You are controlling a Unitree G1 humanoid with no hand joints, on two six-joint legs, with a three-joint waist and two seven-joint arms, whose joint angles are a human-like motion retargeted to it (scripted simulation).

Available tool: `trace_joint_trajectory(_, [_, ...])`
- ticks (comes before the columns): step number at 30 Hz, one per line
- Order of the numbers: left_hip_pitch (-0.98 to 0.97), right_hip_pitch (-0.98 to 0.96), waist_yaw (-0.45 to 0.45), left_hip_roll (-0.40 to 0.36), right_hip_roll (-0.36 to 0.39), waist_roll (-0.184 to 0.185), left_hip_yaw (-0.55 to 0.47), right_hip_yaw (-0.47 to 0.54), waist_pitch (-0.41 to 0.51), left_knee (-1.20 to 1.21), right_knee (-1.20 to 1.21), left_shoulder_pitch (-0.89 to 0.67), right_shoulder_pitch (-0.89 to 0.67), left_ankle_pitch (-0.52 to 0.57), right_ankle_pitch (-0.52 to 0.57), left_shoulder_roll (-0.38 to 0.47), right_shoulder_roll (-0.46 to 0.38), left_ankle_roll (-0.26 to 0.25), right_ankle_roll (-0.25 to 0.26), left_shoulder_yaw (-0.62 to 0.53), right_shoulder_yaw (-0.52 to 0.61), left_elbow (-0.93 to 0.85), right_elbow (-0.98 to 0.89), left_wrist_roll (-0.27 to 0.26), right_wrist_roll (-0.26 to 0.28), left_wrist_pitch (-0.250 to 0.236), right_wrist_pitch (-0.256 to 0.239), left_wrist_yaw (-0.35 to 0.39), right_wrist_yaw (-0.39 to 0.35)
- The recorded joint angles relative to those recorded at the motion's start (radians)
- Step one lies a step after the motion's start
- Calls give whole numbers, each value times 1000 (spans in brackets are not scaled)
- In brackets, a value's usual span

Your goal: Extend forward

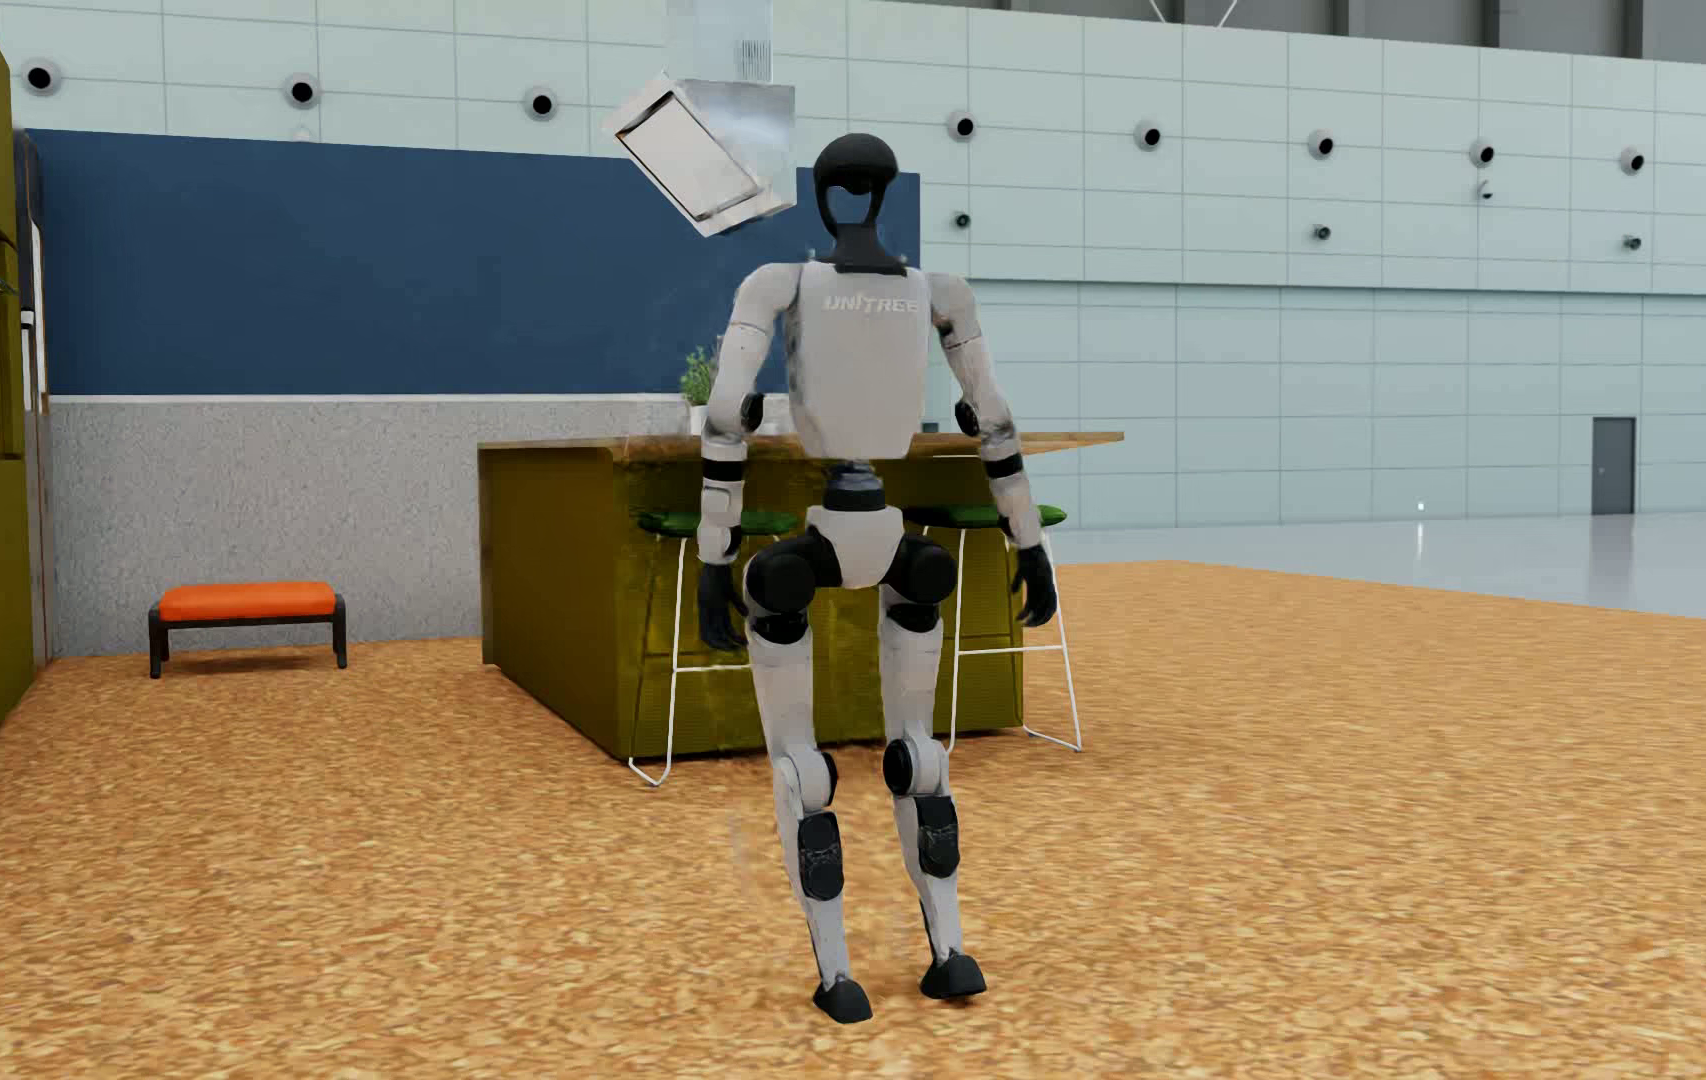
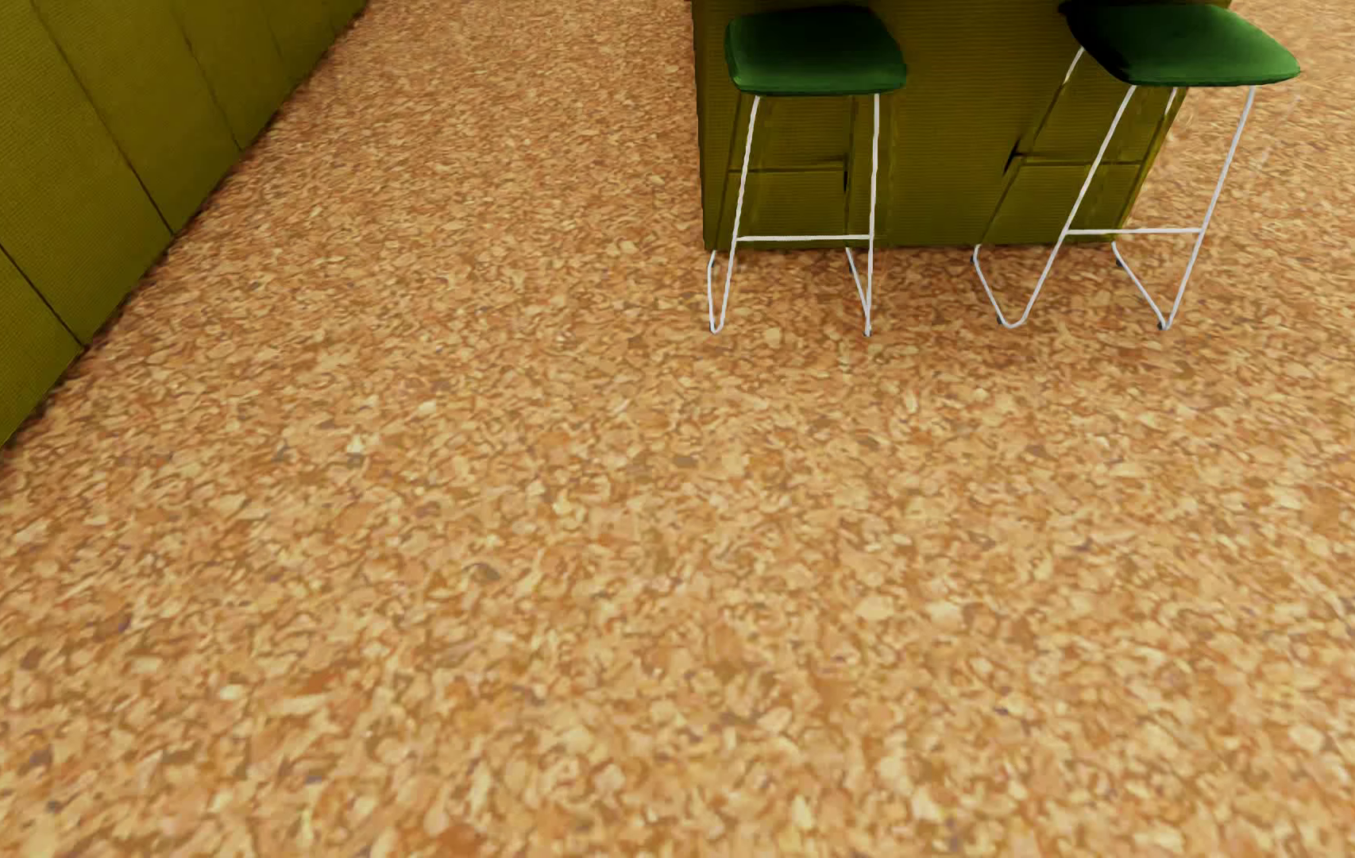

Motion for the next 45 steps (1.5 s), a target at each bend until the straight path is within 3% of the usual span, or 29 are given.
trace_joint_trajectory(5, [-6, -20, 15, 0, 7, -3, 0, 0, 13, 6, 10, -4, -60, 0, -25, 6, -18, 0, 0, -13, 0, -6, 7, 0, 0, 0, 0, 0, 0])
trace_joint_trajectory(6, [-14, -33, 27, -1, 6, -9, 0, 0, 11, 6, 13, -7, -112, 3, -22, 10, -37, 0, 0, -8, -208, -4, 28, 0, 0, 0, 0, 0, 0])
trace_joint_trajectory(7, [-18, -41, 40, -3, 4, -16, 0, 0, 12, 1, 15, -11, -189, 10, -14, 17, -60, 0, 0, -15, 1051, -3, -209, 0, 0, 0, 0, 0, 0])
trace_joint_trajectory(8, [-18, -47, 57, -5, 3, -25, 0, 0, 11, -8, 17, -12, -266, 21, -4, 26, -90, 0, 0, -7, 982, -3, -212, 0, 0, 0, 0, 0, 0])
trace_joint_trajectory(9, [-19, -53, 70, 1, 11, -32, 0, 0, 16, -17, 7, -23, -404, 30, 17, 41, -137, 0, 0, -71, 962, 1, -192, 0, 0, 0, 0, 0, 0])
trace_joint_trajectory(13, [-29, -56, 153, -1, 8, -75, 0, 0, 22, -25, -3, -73, -824, 55, 65, 97, -337, 0, 0, -73, 962, -12, -112, 0, 0, 0, 0, 0, 0])
trace_joint_trajectory(17, [-43, -45, 173, 1, 6, -130, 0, 0, 23, -33, -20, -105, -1217, 63, 92, 153, -502, 0, 0, -75, 962, -21, -9, 0, 0, 0, 0, 0, 0])
trace_joint_trajectory(18, [-42, -42, 174, 4, 7, -147, 0, 0, 24, -42, 9, -105, -1300, 64, 94, 169, -529, 0, 0, -68, 962, -19, 21, 0, 0, 0, 0, 0, 0])
trace_joint_trajectory(19, [-44, -42, 169, 3, 6, -163, 0, 0, 21, -47, -178, -105, -1377, 66, 32, 182, -553, 0, 0, -66, 962, -15, 41, 0, 0, 0, 0, 0, 0])
trace_joint_trajectory(20, [-44, -42, 169, 4, 8, -174, 0, 0, 22, -52, -180, -105, -1451, 67, 14, 192, -575, 0, 0, -66, 962, -13, 62, 0, 0, 0, 0, 0, 0])
trace_joint_trajectory(23, [-55, -44, 166, 7, 11, -202, 0, 0, 21, -44, -187, -104, -1624, 52, 36, 217, -621, 0, 0, -75, 962, -8, 146, 0, 0, 0, 0, 0, 0])
trace_joint_trajectory(29, [-58, -33, 165, 10, 10, -217, 0, 0, 14, -39, -200, -74, -1513, 39, 37, 229, -640, 0, 0, -58, 962, -12, 125, 0, 0, 0, 0, 0, 0])
trace_joint_trajectory(45, [-45, -22, 165, 5, 5, -215, 0, 0, 3, -53, -203, -80, -1509, 44, 26, 231, -643, 0, 0, -45, 962, -15, 121, 0, 0, 0, 0, 0, 0])
